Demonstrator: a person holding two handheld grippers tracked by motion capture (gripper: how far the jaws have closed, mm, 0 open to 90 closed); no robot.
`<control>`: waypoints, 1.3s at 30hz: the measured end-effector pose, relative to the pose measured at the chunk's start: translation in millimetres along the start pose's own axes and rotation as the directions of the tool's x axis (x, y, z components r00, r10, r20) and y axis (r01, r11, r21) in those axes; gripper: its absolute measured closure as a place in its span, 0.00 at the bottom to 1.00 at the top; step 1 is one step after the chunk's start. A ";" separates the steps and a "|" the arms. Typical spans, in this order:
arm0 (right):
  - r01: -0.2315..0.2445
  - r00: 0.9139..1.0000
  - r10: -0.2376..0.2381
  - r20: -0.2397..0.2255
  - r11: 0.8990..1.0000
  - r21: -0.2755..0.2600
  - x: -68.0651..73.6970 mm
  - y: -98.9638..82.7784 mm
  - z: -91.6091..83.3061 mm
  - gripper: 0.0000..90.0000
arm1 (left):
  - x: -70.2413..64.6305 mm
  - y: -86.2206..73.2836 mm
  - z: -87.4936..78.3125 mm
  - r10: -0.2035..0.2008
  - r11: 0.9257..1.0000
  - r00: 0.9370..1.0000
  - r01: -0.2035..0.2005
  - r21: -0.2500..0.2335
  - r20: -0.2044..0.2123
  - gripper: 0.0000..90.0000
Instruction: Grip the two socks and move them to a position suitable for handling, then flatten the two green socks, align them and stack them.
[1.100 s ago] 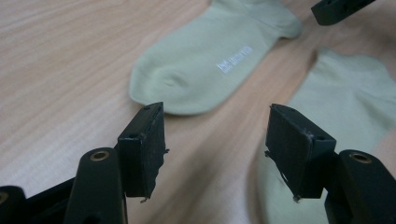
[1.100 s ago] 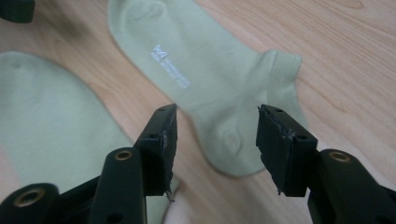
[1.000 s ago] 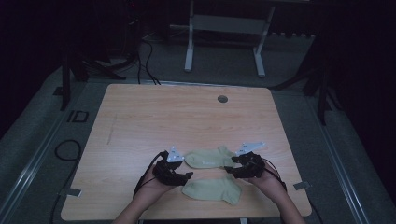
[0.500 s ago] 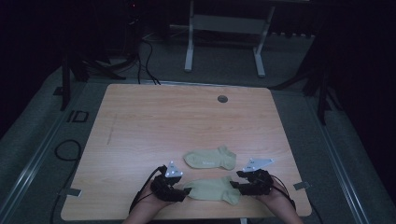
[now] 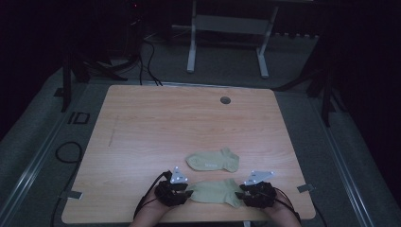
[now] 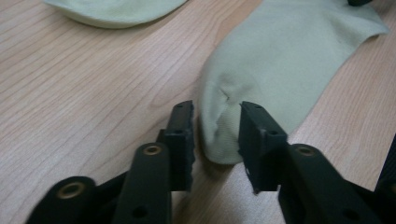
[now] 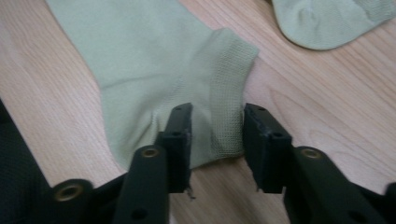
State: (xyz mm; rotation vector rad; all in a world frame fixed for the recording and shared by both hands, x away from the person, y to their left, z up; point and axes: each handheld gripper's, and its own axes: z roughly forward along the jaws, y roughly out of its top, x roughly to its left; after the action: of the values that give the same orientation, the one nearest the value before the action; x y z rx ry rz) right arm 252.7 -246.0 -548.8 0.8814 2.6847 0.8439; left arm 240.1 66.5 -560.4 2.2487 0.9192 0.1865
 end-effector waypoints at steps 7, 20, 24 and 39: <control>0.004 1.000 -0.004 0.004 1.000 0.007 3.4 2.3 0.7 0.91 | -3.0 0.7 0.7 0.013 1.000 1.000 -0.013 -0.004 -0.002 0.97; -0.016 1.000 0.017 0.011 0.997 -0.076 -7.3 21.8 -24.1 0.92 | 4.5 24.9 -22.9 0.007 0.998 1.000 -0.008 -0.062 -0.025 0.97; -0.016 1.000 0.018 0.021 0.996 -0.088 -16.6 33.7 -28.7 0.92 | 11.7 38.0 -28.9 0.008 0.997 0.999 -0.010 -0.072 -0.034 0.97; -0.043 0.998 0.045 0.040 0.998 -0.050 -64.7 84.1 -10.7 0.92 | 45.4 72.9 -15.6 -0.019 0.999 0.995 0.014 -0.043 -0.102 0.97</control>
State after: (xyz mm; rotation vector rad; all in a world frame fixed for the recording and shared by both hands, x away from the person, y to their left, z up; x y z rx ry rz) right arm 341.8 -233.7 -491.5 0.9398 2.6064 0.8873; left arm 309.0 67.9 -506.8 2.2093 0.9786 0.3135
